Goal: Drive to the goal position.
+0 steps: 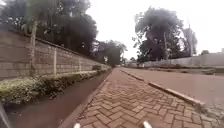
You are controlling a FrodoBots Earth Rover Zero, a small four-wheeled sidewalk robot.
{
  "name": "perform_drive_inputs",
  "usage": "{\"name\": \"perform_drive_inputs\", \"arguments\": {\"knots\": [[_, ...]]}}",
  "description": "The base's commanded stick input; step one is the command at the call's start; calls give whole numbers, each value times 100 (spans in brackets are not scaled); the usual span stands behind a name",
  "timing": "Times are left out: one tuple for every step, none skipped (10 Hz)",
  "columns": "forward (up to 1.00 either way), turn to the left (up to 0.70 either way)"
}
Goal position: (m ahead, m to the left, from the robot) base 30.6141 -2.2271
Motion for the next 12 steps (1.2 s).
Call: {"name": "perform_drive_inputs", "arguments": {"knots": [[70,0],[70,0],[70,0],[70,0],[70,12],[70,12],[70,-35],[70,-35],[70,-35],[70,0],[70,3],[70,10]]}}
